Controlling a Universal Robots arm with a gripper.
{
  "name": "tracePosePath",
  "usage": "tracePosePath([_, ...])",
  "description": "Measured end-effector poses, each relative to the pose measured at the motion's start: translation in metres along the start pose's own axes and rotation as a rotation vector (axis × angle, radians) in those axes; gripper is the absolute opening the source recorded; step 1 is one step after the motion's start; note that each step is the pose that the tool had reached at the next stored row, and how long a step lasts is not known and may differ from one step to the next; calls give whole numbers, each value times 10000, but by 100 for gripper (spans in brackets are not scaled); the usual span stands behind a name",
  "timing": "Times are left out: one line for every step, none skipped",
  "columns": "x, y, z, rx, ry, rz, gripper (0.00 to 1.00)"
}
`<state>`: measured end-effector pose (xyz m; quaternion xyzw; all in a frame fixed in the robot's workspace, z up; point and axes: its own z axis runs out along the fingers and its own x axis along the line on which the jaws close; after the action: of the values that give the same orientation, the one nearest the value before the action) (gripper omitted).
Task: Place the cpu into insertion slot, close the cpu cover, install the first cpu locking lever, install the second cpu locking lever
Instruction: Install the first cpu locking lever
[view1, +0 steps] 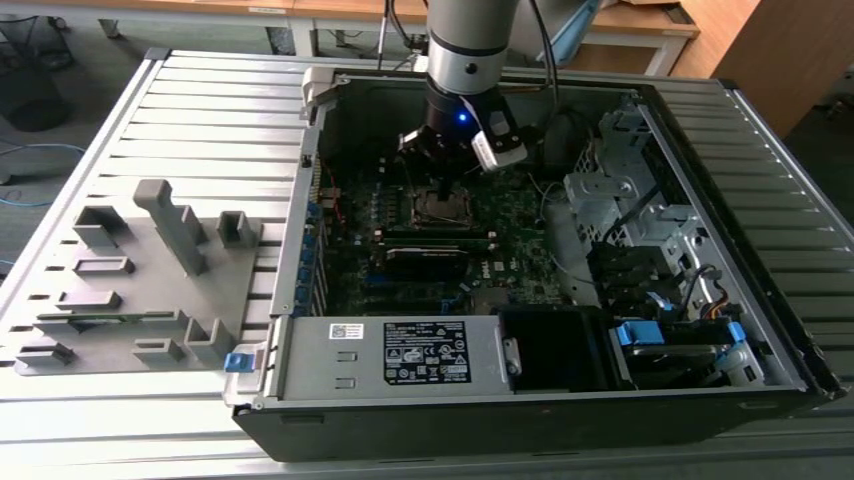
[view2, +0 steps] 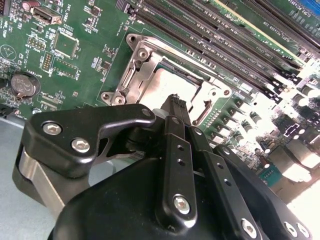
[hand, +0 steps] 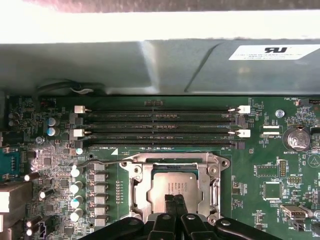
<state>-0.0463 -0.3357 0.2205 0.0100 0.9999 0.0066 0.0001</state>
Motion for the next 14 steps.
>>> tracePosePath([0,0,0,-1,0,0,10])
tracePosePath([0,0,0,-1,0,0,10])
tracePosePath([0,0,-7,2,1,0,10])
tracePosePath([0,0,-14,2,2,0,10])
tracePosePath([0,0,-14,2,2,0,10])
tracePosePath([0,0,-16,3,2,0,10])
tracePosePath([0,-1,-19,6,3,0,10])
tracePosePath([1,-1,-22,5,3,0,10])
tracePosePath([0,0,-24,3,2,0,10])
tracePosePath([0,0,-26,2,1,0,10])
tracePosePath([0,0,-29,2,1,0,10])
tracePosePath([0,0,-30,1,1,0,10])
tracePosePath([0,0,-30,1,1,0,10])
tracePosePath([0,0,-31,2,1,0,10])
